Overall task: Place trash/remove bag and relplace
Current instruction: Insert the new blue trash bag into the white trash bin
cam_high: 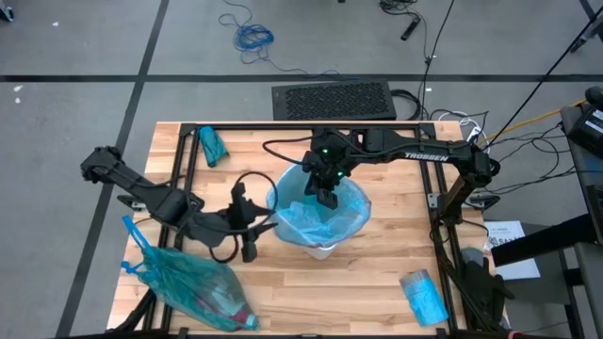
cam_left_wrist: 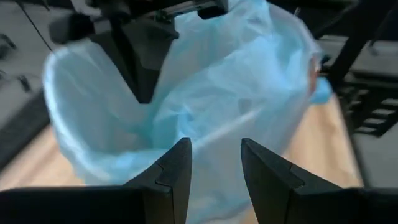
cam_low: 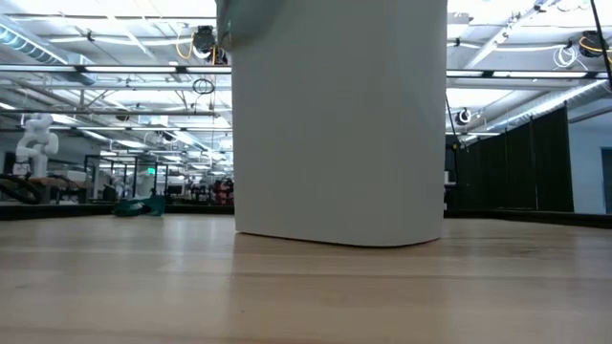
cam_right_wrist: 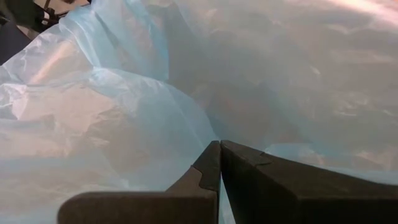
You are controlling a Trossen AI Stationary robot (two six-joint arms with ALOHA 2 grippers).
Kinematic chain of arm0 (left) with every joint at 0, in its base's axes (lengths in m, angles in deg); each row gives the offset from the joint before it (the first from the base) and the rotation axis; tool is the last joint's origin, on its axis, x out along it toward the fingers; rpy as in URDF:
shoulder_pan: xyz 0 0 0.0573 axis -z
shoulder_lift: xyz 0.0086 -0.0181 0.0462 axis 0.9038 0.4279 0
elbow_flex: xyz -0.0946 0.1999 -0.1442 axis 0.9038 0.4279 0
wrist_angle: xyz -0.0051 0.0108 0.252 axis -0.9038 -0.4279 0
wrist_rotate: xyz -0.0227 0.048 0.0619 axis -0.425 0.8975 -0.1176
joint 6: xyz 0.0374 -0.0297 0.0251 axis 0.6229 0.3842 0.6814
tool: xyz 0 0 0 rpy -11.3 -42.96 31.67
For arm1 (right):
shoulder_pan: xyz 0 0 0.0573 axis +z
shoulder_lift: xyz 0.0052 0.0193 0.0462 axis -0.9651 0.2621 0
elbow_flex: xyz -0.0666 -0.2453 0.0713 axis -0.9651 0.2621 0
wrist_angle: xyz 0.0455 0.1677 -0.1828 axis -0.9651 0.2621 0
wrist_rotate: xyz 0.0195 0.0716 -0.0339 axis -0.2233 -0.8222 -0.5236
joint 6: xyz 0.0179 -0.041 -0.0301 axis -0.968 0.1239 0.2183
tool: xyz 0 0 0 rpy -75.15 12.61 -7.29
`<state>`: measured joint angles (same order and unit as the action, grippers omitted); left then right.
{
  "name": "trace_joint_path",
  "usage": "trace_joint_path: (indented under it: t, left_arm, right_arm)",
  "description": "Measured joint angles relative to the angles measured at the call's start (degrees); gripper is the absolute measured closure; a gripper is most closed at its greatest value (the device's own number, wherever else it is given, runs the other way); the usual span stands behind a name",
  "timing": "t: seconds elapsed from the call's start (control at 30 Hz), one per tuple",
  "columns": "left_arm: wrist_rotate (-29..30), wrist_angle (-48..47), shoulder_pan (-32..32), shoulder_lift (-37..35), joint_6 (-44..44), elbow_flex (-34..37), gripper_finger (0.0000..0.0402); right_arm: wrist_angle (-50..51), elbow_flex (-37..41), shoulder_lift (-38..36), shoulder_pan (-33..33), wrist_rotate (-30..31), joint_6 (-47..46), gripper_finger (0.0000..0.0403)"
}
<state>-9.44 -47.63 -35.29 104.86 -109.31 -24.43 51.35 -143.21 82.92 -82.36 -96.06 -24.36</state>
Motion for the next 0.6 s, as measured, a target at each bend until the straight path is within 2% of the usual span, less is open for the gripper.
trace_joint_path:
  t: [0.33, 0.6]
  left_arm:
    - [2.5, 0.3, -2.0, 0.2, 14.4, -3.5, 0.0267]
    - [-1.5, -5.4, -5.2, 0.2, 11.3, -3.6, 0.0267]
  right_arm:
    - [0.5, 0.0, 0.0, 0.0, -0.1, -0.3, 0.0399]
    - [1.2, -0.6, -0.3, 1.2, -0.1, -1.3, 0.0399]
